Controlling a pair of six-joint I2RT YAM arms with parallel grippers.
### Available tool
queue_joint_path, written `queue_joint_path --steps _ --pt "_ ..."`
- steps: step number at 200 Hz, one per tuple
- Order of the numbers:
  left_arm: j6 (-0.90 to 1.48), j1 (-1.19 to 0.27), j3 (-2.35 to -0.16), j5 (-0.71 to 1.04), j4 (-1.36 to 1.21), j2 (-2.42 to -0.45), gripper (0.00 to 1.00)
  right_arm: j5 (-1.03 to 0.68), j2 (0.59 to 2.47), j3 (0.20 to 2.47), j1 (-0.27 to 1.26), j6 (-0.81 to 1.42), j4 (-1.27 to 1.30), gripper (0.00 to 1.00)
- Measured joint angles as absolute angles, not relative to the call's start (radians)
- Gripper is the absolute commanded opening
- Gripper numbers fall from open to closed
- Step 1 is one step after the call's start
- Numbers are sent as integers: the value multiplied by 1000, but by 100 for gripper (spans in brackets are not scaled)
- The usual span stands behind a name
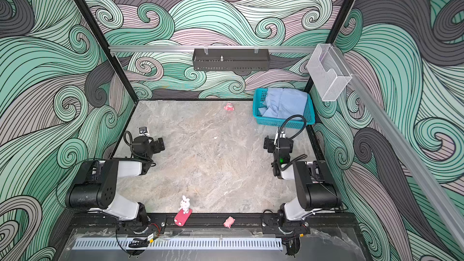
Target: Fold and stack the long sleeve shirts
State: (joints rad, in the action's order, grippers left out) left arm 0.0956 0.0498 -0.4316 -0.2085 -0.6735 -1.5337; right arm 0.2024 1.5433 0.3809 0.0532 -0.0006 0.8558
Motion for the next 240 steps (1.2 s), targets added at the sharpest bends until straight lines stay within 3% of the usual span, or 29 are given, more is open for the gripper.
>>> queue_joint_path --steps 147,174,197,220,240 --pt "96 50 -432 -208 -673 -1534 99 202 1543 381 53 -1 856 100" --pt "90 50 -432 -209 -670 -1528 93 244 1519 381 67 -1 837 99" --pt "106 37 -496 -243 -471 -1423 84 357 1357 466 115 61 561 94" --pt "193 24 -747 -273 -202 -1370 80 392 1260 749 91 233 241 94" --pt "266 17 -997 -234 -15 -1384 77 393 1294 1041 44 392 -25 96"
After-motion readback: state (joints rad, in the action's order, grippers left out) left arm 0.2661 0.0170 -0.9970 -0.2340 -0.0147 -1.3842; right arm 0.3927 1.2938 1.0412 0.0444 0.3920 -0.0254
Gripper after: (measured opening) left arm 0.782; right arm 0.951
